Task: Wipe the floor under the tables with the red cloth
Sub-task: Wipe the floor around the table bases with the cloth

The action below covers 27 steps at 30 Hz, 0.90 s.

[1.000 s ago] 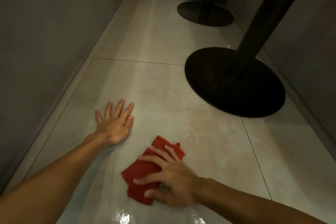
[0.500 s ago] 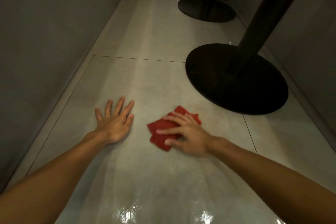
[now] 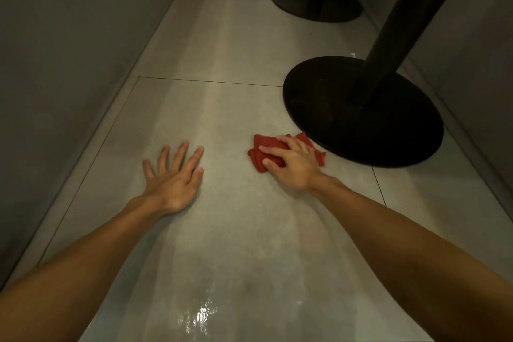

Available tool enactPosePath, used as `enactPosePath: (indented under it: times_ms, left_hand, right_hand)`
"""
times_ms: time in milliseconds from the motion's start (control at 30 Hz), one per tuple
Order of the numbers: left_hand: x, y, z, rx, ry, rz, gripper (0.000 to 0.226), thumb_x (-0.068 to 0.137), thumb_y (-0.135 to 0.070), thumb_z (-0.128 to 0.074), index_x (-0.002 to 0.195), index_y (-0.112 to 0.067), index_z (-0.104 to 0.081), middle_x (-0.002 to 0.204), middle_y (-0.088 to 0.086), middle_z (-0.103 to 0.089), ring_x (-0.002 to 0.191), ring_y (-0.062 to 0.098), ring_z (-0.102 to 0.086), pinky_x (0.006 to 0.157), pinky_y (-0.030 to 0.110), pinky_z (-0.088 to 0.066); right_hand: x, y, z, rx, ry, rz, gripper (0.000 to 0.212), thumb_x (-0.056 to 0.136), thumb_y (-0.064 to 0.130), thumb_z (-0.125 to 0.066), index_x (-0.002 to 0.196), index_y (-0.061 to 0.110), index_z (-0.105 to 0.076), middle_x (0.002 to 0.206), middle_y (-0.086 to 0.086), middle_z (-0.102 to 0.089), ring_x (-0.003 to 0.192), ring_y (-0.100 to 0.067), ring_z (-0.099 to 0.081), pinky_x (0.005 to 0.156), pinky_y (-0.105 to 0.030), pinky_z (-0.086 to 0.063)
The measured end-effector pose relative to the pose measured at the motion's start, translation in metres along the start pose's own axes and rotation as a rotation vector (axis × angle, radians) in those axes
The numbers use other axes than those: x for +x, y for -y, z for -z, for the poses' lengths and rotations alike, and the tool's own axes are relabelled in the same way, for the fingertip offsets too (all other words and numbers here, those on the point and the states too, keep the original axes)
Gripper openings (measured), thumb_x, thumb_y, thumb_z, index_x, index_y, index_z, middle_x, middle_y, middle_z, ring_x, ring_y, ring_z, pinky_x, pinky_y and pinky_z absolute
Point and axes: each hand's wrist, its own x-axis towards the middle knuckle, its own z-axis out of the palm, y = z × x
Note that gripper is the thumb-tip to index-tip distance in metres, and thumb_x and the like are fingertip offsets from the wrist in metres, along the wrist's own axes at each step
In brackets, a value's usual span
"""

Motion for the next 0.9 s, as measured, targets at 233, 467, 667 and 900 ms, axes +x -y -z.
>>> enactPosePath:
  times_ms: [233,467,667,900]
  left_hand:
    - [0.002,0.001,0.0,0.004,-0.005,0.002,0.053,0.098,-0.056,-0.011,0.148,-0.051,0.005,0.16,-0.016,0.018,0.147,0.026,0.018,0.112,0.061,0.01]
    - [0.001,0.001,0.0,-0.013,-0.001,-0.005,0.053,0.098,-0.057,-0.009,0.148,-0.052,0.006,0.159,-0.016,0.019,0.146,0.024,0.019,0.112,0.061,0.013]
    - [0.002,0.001,-0.001,0.001,-0.005,0.005,0.053,0.098,-0.057,-0.011,0.148,-0.052,0.004,0.16,-0.016,0.017,0.147,0.025,0.017,0.112,0.061,0.01]
    - [0.001,0.001,0.0,-0.007,0.009,0.012,0.053,0.098,-0.057,-0.01,0.148,-0.052,0.005,0.16,-0.016,0.018,0.147,0.025,0.019,0.112,0.061,0.012]
  right_hand:
    - [-0.075,0.054,-0.043,0.0,0.059,0.31,0.044,0.09,0.059,-0.043,0.134,0.052,-0.048,0.158,0.01,-0.022,0.149,-0.019,-0.003,0.118,-0.05,0.0]
    - [-0.132,0.059,-0.058,-0.008,0.167,0.514,0.042,0.093,0.057,-0.047,0.135,0.054,-0.045,0.158,0.015,-0.016,0.149,-0.011,0.005,0.117,-0.045,0.01]
    - [-0.08,0.02,-0.027,-0.066,0.084,0.339,0.045,0.092,0.063,-0.04,0.137,0.055,-0.042,0.159,0.011,-0.019,0.148,-0.014,-0.004,0.119,-0.046,-0.003]
    - [-0.031,-0.012,0.005,-0.042,0.048,-0.014,0.044,0.096,0.06,-0.037,0.139,0.055,-0.037,0.16,0.008,-0.015,0.148,-0.022,-0.004,0.119,-0.051,-0.002]
